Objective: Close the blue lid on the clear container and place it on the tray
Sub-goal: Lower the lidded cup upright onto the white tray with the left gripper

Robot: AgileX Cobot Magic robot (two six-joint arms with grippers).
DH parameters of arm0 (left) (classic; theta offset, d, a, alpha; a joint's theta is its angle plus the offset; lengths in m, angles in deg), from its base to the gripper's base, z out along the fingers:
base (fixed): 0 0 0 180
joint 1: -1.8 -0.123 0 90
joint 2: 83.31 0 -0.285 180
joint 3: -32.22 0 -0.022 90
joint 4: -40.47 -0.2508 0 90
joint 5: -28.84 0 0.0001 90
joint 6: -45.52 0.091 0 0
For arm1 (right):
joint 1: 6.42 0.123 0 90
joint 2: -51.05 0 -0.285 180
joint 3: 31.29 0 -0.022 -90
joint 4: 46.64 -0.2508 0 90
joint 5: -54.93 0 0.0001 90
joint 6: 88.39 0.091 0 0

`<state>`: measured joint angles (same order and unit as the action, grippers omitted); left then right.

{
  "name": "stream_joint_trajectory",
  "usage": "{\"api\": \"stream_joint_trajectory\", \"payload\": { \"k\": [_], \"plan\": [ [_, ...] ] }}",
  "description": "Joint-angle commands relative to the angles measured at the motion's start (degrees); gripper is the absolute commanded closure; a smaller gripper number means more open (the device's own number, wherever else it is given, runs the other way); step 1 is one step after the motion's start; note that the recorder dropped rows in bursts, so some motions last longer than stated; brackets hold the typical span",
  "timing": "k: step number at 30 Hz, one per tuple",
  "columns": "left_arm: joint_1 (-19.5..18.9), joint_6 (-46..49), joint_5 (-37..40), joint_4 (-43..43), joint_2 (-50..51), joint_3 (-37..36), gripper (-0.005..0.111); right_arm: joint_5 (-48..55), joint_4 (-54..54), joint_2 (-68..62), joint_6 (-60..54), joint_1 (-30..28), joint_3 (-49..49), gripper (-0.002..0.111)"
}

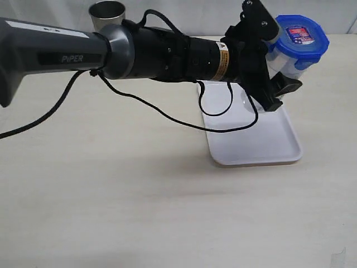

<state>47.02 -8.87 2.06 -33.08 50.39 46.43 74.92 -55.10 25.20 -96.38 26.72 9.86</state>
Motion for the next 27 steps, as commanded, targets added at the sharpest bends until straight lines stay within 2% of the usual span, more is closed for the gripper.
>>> {"api": "stream_joint_trajectory", "payload": {
  "k": [1, 4, 17, 20, 24, 27],
  "plan": [
    [-0.5, 4.0, -6.7, 13.9, 3.0, 0.7, 0.107, -0.5, 0.4, 0.2, -0.6, -0.3, 0.3, 0.104],
    [-0.5, 6.2, -7.1, 17.4, 5.3, 0.7, 0.107, -0.5, 0.4, 0.2, -0.8, -0.3, 0.3, 0.104],
    [-0.8, 12.5, -6.6, 17.9, 8.7, 0.7, 0.107, -0.5, 0.4, 0.2, -0.8, -0.3, 0.3, 0.104],
    [-1.1, 13.3, -6.7, 21.2, 8.9, 0.7, 0.107, -0.5, 0.4, 0.2, -0.8, -0.3, 0.3, 0.104],
    [-1.5, 14.2, -12.5, 25.6, 10.1, 0.7, 0.107, -0.5, 0.4, 0.2, -0.8, -0.3, 0.3, 0.104],
    [-1.6, 17.9, -12.8, 29.8, 10.6, 0.8, 0.107, -0.4, 0.4, 0.2, -1.0, -0.3, 0.3, 0.104]
  ]
}}
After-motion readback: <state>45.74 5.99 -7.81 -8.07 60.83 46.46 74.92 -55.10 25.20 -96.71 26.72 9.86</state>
